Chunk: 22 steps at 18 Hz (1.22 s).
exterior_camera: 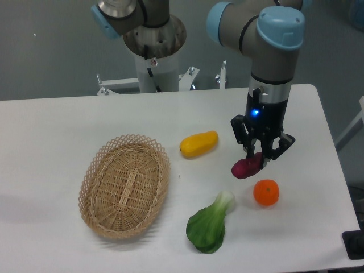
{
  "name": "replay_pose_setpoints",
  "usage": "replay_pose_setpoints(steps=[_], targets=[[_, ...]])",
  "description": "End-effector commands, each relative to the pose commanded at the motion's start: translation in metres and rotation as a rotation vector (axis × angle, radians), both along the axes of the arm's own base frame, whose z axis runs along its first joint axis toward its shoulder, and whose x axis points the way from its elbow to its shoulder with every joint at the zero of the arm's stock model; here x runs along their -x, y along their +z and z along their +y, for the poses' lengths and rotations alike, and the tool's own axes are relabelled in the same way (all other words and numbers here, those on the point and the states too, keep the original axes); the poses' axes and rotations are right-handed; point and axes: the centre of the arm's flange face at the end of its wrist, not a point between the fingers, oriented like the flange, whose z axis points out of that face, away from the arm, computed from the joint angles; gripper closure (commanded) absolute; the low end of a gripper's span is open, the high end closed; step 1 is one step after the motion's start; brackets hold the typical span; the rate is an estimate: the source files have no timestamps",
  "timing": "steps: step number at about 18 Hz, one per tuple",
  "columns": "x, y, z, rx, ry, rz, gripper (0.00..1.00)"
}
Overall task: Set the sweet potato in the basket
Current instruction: 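Lift the grasped purple sweet potato off the table with the gripper, then carry the sweet potato over the wicker basket and lower it inside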
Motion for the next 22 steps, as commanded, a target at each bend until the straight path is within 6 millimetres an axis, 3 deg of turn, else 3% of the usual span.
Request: replay_pose_setpoints(steps=[8,15,20,22], targets=[[-0.006,-0.010,0.008,0.004,0.009,-0.019,0.88],[-0.018,-0.033,0.036,0.008,0.070,-0.086,0.88],[-0.060,-0.048,0.069,0.031,0.154,-0.107,0.88],[-0.090,-0.065,0.082,0.080,0.157,-0.114,0.87]])
